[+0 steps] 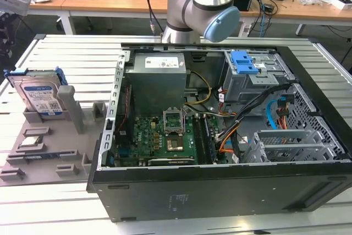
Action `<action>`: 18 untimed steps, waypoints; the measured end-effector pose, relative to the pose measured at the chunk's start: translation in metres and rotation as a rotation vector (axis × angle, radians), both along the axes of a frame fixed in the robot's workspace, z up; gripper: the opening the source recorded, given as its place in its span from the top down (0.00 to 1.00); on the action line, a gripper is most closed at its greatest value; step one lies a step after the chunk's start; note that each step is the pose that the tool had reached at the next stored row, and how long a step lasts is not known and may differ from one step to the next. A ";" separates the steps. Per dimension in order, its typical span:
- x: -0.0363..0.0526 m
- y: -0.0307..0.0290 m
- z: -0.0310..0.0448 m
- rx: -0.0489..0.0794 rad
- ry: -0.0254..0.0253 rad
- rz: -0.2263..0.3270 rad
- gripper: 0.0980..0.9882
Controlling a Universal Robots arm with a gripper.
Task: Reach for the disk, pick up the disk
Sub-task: 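Pick up the disk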
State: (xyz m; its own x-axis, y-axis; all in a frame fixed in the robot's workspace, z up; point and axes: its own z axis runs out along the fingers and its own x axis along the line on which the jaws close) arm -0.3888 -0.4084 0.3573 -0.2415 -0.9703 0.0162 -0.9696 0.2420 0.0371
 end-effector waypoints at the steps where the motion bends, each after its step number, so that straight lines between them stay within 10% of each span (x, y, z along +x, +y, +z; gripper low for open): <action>1: 0.0002 0.0008 0.0000 0.000 0.0000 0.000 0.50; 9: 0.0038 0.0220 0.0000 0.000 0.0000 0.013 0.50; 18: 0.0077 0.0332 0.0000 0.000 0.0000 0.028 0.50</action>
State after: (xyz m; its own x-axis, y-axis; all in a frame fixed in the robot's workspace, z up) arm -0.3811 -0.3752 0.3573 -0.2144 -0.9766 0.0166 -0.9759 0.2149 0.0371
